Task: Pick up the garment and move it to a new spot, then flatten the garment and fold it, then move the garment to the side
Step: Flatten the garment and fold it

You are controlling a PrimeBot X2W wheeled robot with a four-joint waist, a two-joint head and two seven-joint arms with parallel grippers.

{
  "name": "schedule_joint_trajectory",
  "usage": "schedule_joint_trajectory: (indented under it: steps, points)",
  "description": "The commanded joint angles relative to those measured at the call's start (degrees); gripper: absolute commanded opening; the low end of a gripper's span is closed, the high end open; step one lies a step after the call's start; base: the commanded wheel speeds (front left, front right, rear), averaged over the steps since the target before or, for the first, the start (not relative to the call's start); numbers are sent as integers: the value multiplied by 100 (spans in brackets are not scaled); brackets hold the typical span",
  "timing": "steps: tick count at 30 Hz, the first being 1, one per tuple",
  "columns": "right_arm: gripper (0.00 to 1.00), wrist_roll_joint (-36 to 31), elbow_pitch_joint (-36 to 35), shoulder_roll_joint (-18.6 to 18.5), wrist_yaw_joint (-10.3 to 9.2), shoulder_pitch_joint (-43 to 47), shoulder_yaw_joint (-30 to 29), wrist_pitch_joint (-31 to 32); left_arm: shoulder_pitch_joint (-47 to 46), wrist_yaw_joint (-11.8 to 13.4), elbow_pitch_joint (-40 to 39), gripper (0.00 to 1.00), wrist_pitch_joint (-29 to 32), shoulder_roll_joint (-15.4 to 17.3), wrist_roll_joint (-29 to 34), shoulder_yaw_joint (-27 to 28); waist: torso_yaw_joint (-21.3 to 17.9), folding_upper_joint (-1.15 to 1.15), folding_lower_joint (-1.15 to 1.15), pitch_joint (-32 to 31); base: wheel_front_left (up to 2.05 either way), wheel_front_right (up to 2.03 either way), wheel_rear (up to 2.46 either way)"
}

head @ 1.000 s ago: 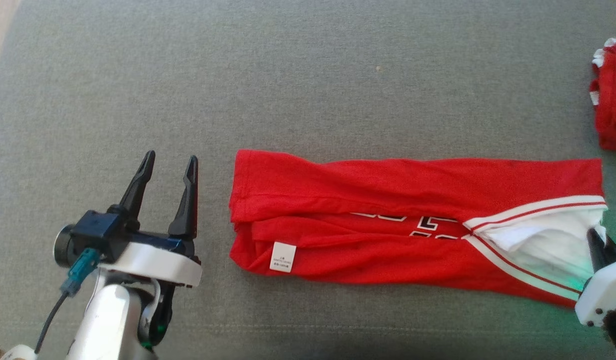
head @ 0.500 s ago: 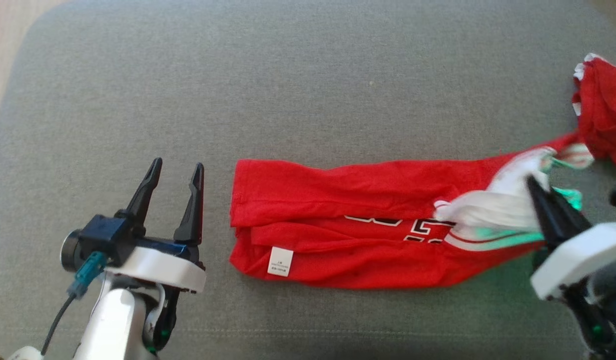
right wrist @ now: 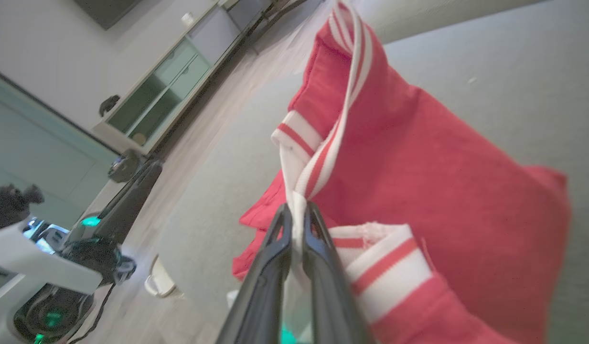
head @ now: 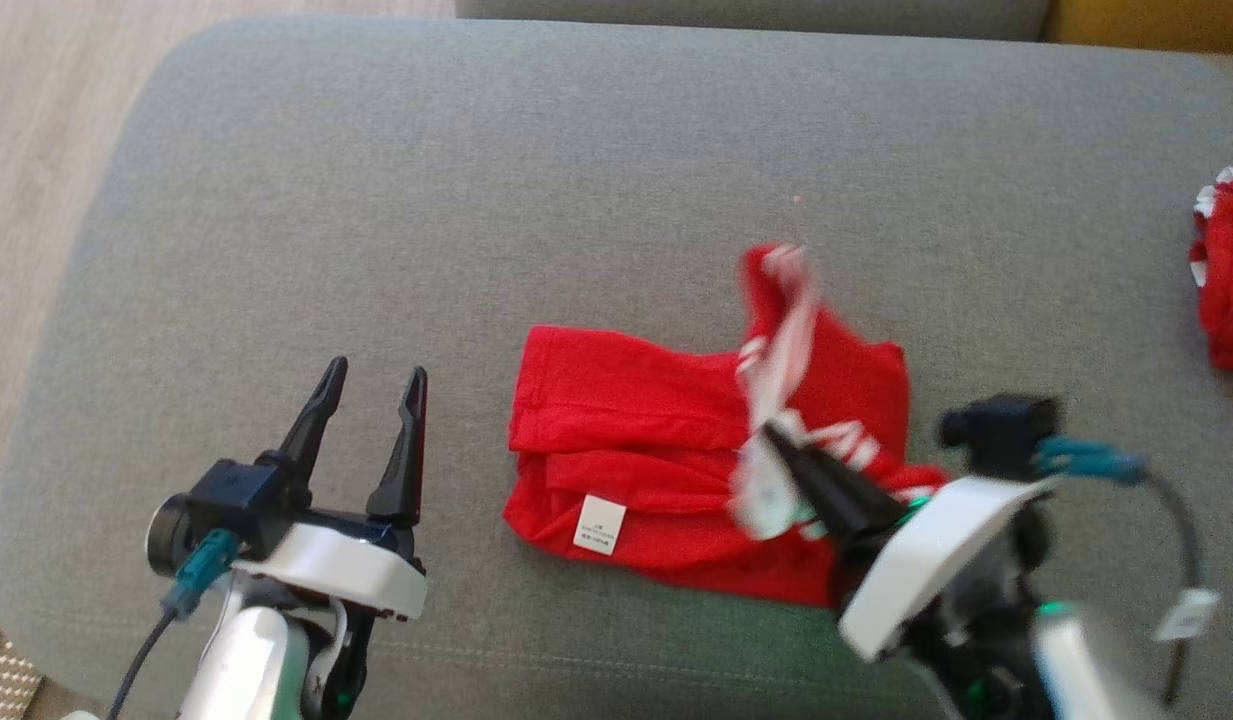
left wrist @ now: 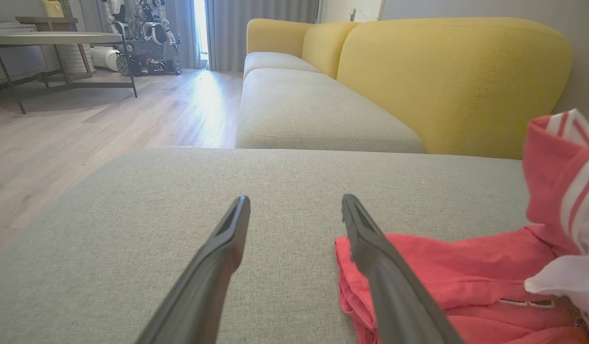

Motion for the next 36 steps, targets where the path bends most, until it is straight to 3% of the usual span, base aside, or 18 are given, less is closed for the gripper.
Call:
schedule_joint_trajectory:
  steps: [1,10,20,21,23,31,33,36]
  points:
    - [0,168,77,78,21,-271,400,-199,-123,-6,-146,100,-70,28,48,175,66,0,0,-42,0,0,0]
    - [0,936,1763,119,21,-1162,1710,-1457,-253,-53,-91,100,-70,-28,58,36,356,0,0,91,0,0,0]
    - [0,1466,3093,121,21,-2085,2659,-2443,-367,-69,-77,100,-70,-64,55,41,528,0,0,273,0,0,0]
    - [22,1503,3215,121,21,-2157,2738,-2531,-375,-70,-79,100,-70,-70,56,42,533,0,0,293,0,0,0]
    - [100,1565,3402,121,21,-2288,2880,-2713,-386,-73,-76,100,-70,-79,54,53,527,0,0,323,0,0,0]
    - [100,1374,3505,70,21,-2662,2986,-3743,-394,-68,-92,100,-70,-85,83,129,322,0,0,354,0,0,0]
    - [100,1133,3404,-80,21,-2682,2659,-4235,-380,-66,-103,100,-70,-77,99,153,223,0,0,321,0,0,0]
    - [100,796,3288,-242,21,-2599,2087,-4486,-348,-52,-115,100,-70,-60,113,192,106,0,0,269,0,0,0]
